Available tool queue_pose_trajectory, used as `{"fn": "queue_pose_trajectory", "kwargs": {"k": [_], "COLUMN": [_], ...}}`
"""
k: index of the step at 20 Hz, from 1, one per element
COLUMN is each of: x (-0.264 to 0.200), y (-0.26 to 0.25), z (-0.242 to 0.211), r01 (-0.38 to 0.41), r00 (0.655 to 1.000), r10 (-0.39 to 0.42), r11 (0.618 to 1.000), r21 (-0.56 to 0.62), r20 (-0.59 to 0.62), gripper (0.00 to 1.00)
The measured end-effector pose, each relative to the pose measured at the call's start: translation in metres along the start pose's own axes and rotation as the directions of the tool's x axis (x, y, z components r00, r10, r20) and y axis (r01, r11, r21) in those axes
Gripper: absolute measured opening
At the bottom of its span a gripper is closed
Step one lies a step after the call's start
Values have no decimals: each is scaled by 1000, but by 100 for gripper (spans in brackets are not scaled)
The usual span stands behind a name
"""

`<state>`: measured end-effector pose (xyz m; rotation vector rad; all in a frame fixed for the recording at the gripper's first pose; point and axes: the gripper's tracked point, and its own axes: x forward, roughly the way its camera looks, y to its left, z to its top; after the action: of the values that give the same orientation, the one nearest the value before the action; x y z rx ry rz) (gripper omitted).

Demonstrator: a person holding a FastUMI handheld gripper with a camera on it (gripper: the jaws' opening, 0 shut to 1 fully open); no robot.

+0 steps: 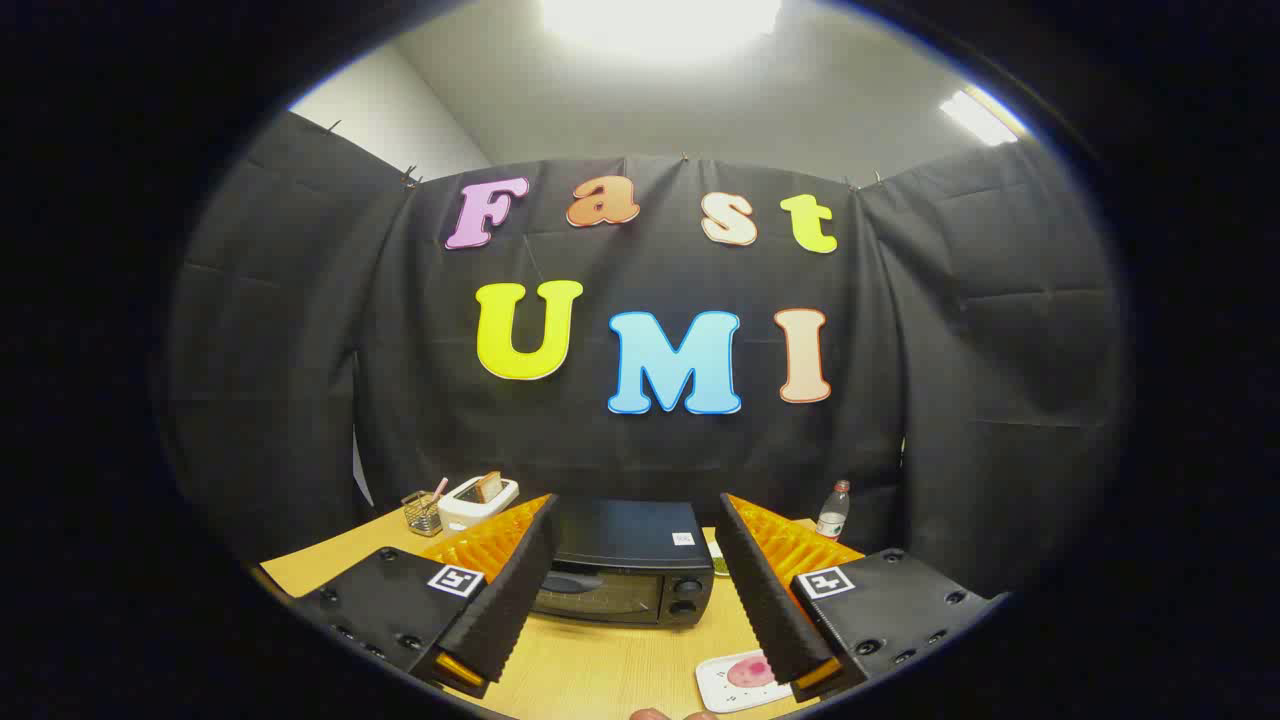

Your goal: Open the toaster oven, put the food inside, and close the toaster oven door.

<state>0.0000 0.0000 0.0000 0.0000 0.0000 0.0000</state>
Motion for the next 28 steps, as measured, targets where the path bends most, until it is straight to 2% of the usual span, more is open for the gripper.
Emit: {"fn": "queue_pose_trajectory", "kwargs": {"k": [12,24,28], "x": [5,25,45], "y": [13,18,27], "z": [-5,1,-16], "r01": [-32,8,14], "r00": [998,996,991], "r10": [32,-4,-7], "r11": [999,999,999], "r21": [7,46,49], "r20": [-55,-92,-136], "gripper": [98,98,98]}}
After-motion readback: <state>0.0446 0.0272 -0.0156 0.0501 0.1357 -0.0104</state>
